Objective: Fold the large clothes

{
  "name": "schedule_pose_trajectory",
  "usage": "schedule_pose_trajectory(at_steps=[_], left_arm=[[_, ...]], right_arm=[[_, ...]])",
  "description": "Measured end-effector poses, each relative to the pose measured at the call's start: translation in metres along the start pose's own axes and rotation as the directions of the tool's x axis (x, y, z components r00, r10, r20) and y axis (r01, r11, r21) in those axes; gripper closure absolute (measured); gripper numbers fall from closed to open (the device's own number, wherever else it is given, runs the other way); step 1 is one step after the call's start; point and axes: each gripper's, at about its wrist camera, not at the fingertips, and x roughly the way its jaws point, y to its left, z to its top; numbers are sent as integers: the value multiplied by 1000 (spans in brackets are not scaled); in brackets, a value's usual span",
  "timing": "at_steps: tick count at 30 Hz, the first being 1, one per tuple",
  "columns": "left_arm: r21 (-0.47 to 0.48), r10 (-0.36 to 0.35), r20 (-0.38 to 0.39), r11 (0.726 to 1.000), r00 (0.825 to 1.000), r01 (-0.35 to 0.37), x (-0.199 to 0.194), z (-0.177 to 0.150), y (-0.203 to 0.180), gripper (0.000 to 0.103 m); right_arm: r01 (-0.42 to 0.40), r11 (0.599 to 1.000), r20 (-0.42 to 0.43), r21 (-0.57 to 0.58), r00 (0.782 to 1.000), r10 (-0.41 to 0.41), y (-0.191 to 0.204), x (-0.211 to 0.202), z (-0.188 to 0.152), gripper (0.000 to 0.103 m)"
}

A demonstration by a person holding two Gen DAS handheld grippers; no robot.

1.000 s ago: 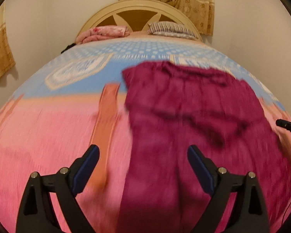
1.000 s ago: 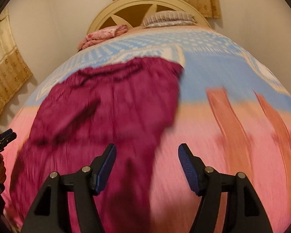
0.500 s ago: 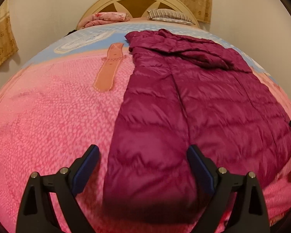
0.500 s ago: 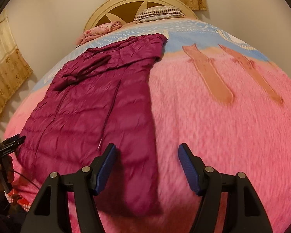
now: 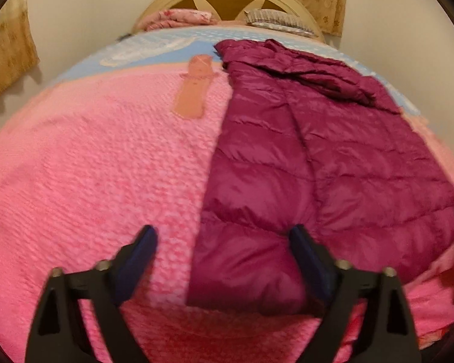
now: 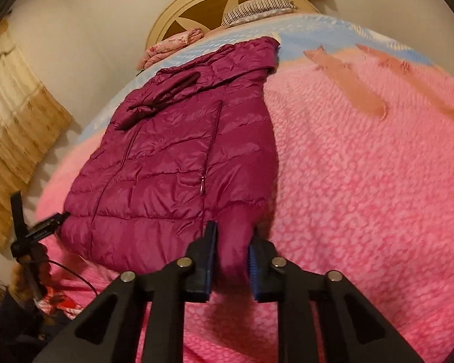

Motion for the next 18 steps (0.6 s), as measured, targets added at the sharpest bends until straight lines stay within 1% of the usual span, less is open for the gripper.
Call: schedule_pose_trajectory(at_steps=[1, 2, 3, 5, 7, 8, 11, 12, 14, 16, 18], left_arm=[[5, -23, -1, 1000, 1000, 23, -2, -1, -2, 38], [21, -57, -7, 998, 998, 57, -4, -1, -6, 58], [40, -77, -10, 996, 997, 78, -7, -1, -11, 66], [89, -78, 1, 993, 997, 78, -13, -2, -20, 88], [114, -77, 18, 991, 997, 75, -21, -3, -25, 94], [114, -89, 22, 990, 996, 86, -25, -3, -24, 96], [94, -157, 61, 984, 986, 151, -46, 0, -17, 97], [94, -195, 92, 978, 977, 186, -61, 3, -14, 97], [93, -248, 135, 967, 959, 237, -83, 7, -8, 97], [77, -317, 186, 948, 930, 307, -112, 11, 1, 97], [69, -362, 234, 932, 902, 356, -133, 15, 7, 97]], right_arm=[[-12, 1000, 1, 6, 1000, 12, 0, 1, -1, 89], [-22, 1000, 1, 11, 1000, 22, 1, 2, -1, 92], [-30, 999, 4, 15, 1000, 30, 1, 2, -1, 93], [-54, 998, 18, 25, 998, 53, 3, -3, -1, 95], [-71, 997, 38, 35, 997, 70, 3, -10, 0, 96], [-79, 996, 46, 41, 996, 77, 3, -13, 1, 97], [-112, 992, 69, 55, 992, 108, 4, -27, 2, 97], [-120, 991, 79, 55, 990, 116, 4, -34, 3, 97], [-136, 989, 101, 49, 986, 131, 7, -48, 3, 98], [-161, 986, 131, 47, 979, 153, 8, -66, 4, 98], [-181, 983, 164, 41, 971, 172, 11, -84, 7, 98]])
